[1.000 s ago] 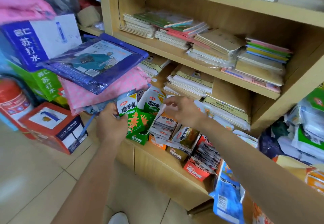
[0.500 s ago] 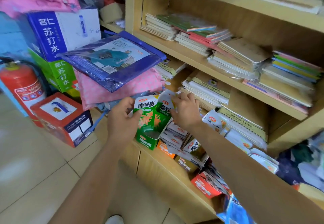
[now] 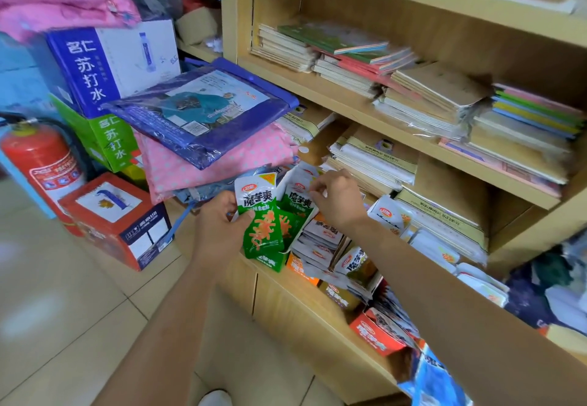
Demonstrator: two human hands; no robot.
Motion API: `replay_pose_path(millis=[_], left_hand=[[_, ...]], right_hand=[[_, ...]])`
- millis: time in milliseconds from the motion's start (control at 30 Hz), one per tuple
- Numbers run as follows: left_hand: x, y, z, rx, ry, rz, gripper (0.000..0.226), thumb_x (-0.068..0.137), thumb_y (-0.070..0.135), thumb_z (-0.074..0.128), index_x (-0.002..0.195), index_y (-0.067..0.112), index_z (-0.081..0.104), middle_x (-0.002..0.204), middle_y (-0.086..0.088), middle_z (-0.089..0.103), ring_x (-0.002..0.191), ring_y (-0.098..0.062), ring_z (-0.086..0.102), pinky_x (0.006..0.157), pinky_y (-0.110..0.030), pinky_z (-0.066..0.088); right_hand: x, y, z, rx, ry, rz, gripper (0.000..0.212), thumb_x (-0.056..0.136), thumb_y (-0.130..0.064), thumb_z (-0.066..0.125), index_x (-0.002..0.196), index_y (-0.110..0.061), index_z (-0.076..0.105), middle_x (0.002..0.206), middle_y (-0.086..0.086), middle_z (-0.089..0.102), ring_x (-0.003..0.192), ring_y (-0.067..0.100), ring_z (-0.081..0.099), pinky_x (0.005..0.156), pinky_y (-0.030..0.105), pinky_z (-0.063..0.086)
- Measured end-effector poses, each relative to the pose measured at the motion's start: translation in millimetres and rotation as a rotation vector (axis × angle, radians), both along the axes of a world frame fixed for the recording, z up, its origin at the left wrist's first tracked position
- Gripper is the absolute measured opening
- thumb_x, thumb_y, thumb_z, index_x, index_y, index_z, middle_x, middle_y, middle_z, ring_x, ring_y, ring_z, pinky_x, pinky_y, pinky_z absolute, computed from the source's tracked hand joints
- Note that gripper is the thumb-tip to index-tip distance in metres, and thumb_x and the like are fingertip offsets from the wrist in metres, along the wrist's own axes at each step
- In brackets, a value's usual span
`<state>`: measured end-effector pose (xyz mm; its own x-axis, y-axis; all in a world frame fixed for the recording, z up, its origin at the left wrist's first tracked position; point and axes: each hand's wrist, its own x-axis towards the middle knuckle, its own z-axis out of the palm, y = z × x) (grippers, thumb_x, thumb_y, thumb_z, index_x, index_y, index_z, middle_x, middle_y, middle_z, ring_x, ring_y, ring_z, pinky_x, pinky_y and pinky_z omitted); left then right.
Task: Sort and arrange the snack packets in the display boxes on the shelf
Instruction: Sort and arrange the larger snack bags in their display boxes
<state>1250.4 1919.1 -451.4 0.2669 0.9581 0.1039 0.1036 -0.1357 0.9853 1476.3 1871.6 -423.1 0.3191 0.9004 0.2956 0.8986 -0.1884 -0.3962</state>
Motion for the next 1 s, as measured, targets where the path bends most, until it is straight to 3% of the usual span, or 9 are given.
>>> replay_pose_path(millis=[100,200,300,467,533,600,700,833,1000], left_hand=[[2.0,0.9,-0.8,0.011,0.071,0.046,0.021,0.087,0.002,0.074,0.090,0.021,0.066,0.090,0.009,0.073,0.087,-0.013,0.068,0.083,-0.043,0.057],[2.9,1.8,-0.2,0.015,0.115,0.078,0.023,0.085,0.004,0.076,0.089,0.024,0.065,0.086,0.012,0.070,0.082,-0.007,0.065,0.080,-0.043,0.057],[4.9,0.0,0.3,0.024,0.137,0.091,0.022,0.085,0.005,0.076,0.092,0.023,0.065,0.086,0.013,0.068,0.082,-0.004,0.063,0.080,-0.041,0.057],[14.0,-5.4,0.5,0.030,0.171,0.038,0.015,0.085,0.020,0.076,0.093,0.029,0.067,0.089,0.014,0.070,0.086,-0.001,0.064,0.082,-0.037,0.055],[18.7,-9.6,0.6,0.047,0.198,0.015,0.016,0.084,0.026,0.078,0.093,0.031,0.066,0.089,0.017,0.070,0.085,0.001,0.063,0.079,-0.033,0.052],[22.0,-12.2,-1.6,0.070,0.206,0.029,0.020,0.080,0.028,0.081,0.091,0.034,0.065,0.088,0.019,0.071,0.085,-0.003,0.066,0.078,-0.036,0.055],[22.7,-12.6,-4.8,0.053,0.233,0.057,0.020,0.080,0.024,0.081,0.090,0.031,0.064,0.088,0.015,0.072,0.084,-0.010,0.069,0.077,-0.044,0.058],[21.8,-11.3,-3.1,0.041,0.267,0.076,0.020,0.081,0.022,0.081,0.094,0.026,0.066,0.088,0.015,0.072,0.083,-0.008,0.069,0.076,-0.043,0.059],[20.3,-9.9,-2.4,0.034,0.258,0.073,0.020,0.081,0.021,0.082,0.094,0.024,0.066,0.087,0.015,0.072,0.082,-0.006,0.069,0.076,-0.042,0.059]], right_hand=[[-7.9,-13.7,11.5,0.042,0.189,0.126,0.009,0.091,-0.011,0.067,0.088,-0.014,0.075,0.091,-0.001,0.073,0.088,0.014,0.060,0.078,0.028,0.049],[-17.9,-36.7,11.0,-0.111,0.344,0.253,0.006,0.089,-0.010,0.073,0.091,-0.013,0.078,0.097,-0.001,0.075,0.083,-0.003,0.065,0.072,0.015,0.050],[-21.1,-51.9,-3.9,-0.104,0.365,0.317,0.014,0.086,-0.007,0.075,0.098,-0.013,0.080,0.115,-0.002,0.072,0.112,0.004,0.065,0.099,0.025,0.051],[-29.9,-54.1,-20.1,-0.085,0.155,0.484,0.019,0.089,-0.010,0.068,0.101,-0.018,0.080,0.090,-0.014,0.075,0.074,-0.007,0.063,0.068,0.016,0.046],[-29.1,-53.5,-20.8,-0.118,0.214,0.463,0.024,0.091,-0.009,0.062,0.103,-0.020,0.079,0.093,-0.008,0.077,0.076,-0.004,0.064,0.068,0.018,0.047],[-23.8,-50.2,-15.0,-0.117,0.366,0.350,0.024,0.093,-0.008,0.059,0.107,-0.018,0.077,0.101,-0.003,0.075,0.091,0.007,0.068,0.081,0.028,0.053],[-11.0,-34.0,-5.2,0.014,0.096,0.128,0.029,0.093,-0.018,0.062,0.122,-0.020,0.068,0.118,0.000,0.066,0.106,0.025,0.056,0.092,0.041,0.043],[-9.0,-11.4,3.2,-0.227,-0.252,-0.002,0.050,0.091,-0.037,0.060,0.137,-0.020,0.052,0.139,0.003,0.041,0.122,0.032,0.032,0.103,0.049,0.032],[-22.5,-11.4,-4.8,-0.236,-0.201,0.030,0.053,0.091,-0.036,0.059,0.140,-0.021,0.048,0.126,0.006,0.056,0.124,0.034,0.032,0.096,0.046,0.029]])
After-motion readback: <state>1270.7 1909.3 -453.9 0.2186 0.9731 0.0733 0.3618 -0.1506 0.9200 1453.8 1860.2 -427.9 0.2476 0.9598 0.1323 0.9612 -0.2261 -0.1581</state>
